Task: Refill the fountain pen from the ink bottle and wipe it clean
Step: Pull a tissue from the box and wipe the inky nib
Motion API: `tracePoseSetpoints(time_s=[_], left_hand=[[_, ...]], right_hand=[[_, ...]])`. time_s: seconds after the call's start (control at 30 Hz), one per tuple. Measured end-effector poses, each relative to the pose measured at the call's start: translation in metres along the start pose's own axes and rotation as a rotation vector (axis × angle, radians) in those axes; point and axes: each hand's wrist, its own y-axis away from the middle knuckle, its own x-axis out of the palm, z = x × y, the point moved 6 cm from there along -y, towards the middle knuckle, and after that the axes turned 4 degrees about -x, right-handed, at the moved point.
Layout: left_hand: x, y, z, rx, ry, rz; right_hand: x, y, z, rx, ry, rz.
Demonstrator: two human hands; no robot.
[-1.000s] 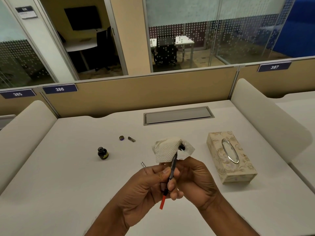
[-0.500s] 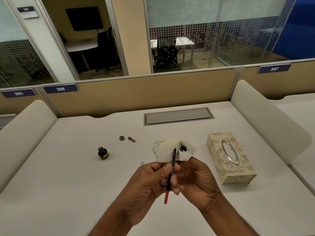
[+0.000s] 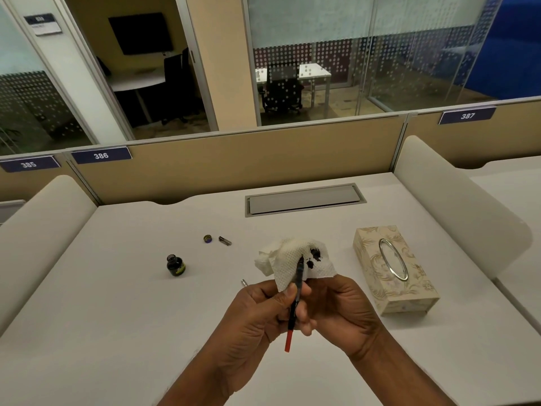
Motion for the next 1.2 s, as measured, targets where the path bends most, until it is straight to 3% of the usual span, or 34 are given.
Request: tracePoseSetpoints(time_s=[0.57, 0.7, 0.83, 0.93, 1.2], left_hand=[[0.01, 0.006, -0.001, 0.001, -0.02, -0.09], [0.007, 0.005, -0.001, 0.025, -0.064, -0.138], [0.004, 0.005, -0.003, 0.053, -0.124, -0.19], [0.002, 0.006, -0.004, 0.061, -0.164, -0.219], [-0.002, 0.009, -0.01, 0.1, -0.266, -0.273]], right_hand=[[-0.008, 0.002, 0.002, -0.072, 0.064, -0.023], [-0.007, 0.002, 0.006, -0.141, -0.007, -0.031], [-0.004, 0.002, 0.009, -0.196, 0.1, -0.037], [-0.005, 0.0, 0.012, -0.251, 0.01, -0.031], [-0.016, -0.003, 0.018, -0.345, 0.115, -0.05]])
